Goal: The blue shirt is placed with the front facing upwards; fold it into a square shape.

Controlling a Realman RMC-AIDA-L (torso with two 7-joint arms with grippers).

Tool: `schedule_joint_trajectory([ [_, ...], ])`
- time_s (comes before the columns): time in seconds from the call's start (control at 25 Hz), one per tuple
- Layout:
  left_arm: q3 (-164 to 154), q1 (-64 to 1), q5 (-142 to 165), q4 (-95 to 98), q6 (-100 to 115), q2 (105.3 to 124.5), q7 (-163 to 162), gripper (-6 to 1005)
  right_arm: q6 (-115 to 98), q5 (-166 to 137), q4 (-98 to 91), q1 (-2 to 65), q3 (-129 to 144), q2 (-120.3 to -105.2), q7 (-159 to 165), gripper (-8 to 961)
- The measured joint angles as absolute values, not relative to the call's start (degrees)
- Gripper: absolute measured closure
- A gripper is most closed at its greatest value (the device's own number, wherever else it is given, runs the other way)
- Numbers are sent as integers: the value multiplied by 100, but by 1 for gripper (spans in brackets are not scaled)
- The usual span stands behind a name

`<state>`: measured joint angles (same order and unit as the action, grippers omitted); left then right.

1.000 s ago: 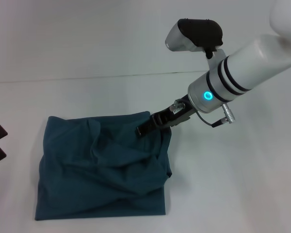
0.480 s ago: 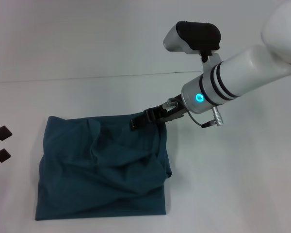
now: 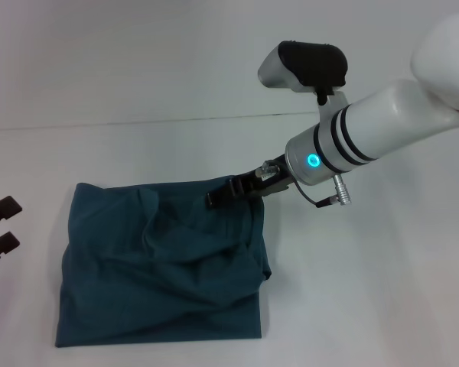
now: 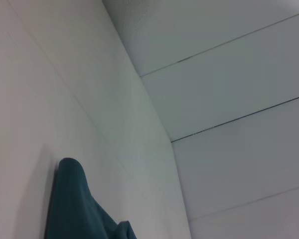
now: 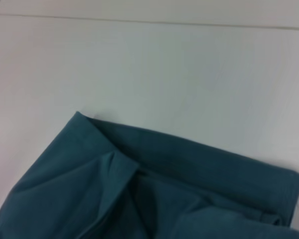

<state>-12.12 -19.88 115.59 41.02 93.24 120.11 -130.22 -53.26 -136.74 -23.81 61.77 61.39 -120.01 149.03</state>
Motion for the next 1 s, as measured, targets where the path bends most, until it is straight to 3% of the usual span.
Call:
schedule_joint_trajectory([
  [0.2,-1212,-1996,11569,3994,9324,12015,-12962,63,-5253,-13523,-2425,6115,6164,-12001,14878,169],
  [0.4,-1212,-1995,11569,3981,9317,12015,-12942,63,-5151,-13528,-2364,6128,6248,-11997,14928,425],
  [0.88,-1213,-2003,11568,3958,9315,12015,-12919,63,-5414,-13332,-2719,5996,6249,-11982,14897,674],
  [0.96,-1213,-2004,11567,3913,9315,12012,-12909,63,-5542,-13208,-2971,5899,6270,-11982,14880,897],
  [1.0,-1213,-2004,11567,3899,9316,12009,-12907,63,-5612,-13130,-3128,5828,6279,-11986,14871,899],
])
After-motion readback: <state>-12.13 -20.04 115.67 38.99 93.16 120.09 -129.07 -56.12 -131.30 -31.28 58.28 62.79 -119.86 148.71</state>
